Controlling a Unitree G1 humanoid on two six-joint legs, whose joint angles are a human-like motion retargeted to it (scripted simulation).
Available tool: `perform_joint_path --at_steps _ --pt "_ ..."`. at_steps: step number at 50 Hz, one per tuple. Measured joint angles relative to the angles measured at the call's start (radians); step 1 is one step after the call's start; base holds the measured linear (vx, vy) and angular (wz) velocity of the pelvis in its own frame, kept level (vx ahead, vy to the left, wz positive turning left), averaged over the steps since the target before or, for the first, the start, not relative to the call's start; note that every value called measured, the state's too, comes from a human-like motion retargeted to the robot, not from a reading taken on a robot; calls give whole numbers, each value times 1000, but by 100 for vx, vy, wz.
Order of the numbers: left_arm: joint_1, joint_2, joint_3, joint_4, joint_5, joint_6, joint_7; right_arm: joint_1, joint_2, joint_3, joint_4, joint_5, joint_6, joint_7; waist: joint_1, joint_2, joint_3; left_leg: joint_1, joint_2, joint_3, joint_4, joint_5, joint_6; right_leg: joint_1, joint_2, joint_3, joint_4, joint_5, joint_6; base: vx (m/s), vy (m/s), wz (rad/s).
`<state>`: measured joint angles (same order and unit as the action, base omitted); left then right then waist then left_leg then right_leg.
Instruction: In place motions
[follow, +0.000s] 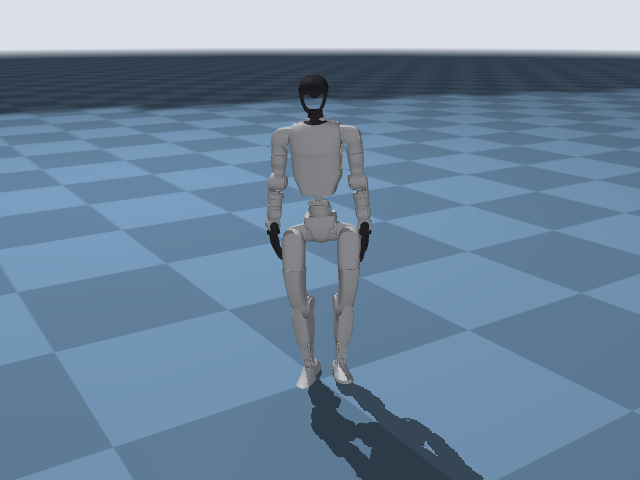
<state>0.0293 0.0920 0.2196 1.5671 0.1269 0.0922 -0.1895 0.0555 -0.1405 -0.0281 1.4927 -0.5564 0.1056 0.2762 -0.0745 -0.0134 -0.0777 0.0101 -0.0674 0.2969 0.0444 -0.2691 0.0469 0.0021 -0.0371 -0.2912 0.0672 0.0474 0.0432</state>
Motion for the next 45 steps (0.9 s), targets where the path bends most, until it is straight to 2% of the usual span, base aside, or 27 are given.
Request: perform_joint_path --at_steps 18,26,33,41,43,45 --pt "-9 2 8 -18 -11 -5 -13 -19 21 35 -52 22 -9 11 19 1 21 -8 2 -26 12 -23 3 -3 11 10 4 11 -9 0 0 0" --pt "-16 12 12 -33 -1 -1 -21 -34 24 60 -69 12 -15 13 52 2 35 -54 5 -62 42 -17 -5 -1 7 -33 -6 11 -10 -2 -2 26" --pt "-28 12 18 -53 -15 -13 -32 -48 6 62 -53 25 -16 2 98 3 61 -132 0 -119 92 7 -23 7 -15 -133 -24 9 -9 -1 0 77" --pt "-35 2 -3 -75 -22 -23 -24 -35 -27 40 -23 7 -18 -26 180 9 93 -206 -34 -207 83 45 -67 24 -54 -336 -47 -10 6 -6 2 131" --pt "-30 -1 -10 -72 -21 -23 -24 -23 -33 29 -21 2 -18 -30 203 9 96 -214 -38 -198 75 37 -73 32 -65 -394 -50 -18 10 0 3 148" --pt "-23 -2 -12 -65 -21 -25 -17 -16 -39 21 -17 -4 -17 -32 220 11 100 -211 -19 -124 67 29 -88 42 -73 -452 -52 -26 15 1 4 149"
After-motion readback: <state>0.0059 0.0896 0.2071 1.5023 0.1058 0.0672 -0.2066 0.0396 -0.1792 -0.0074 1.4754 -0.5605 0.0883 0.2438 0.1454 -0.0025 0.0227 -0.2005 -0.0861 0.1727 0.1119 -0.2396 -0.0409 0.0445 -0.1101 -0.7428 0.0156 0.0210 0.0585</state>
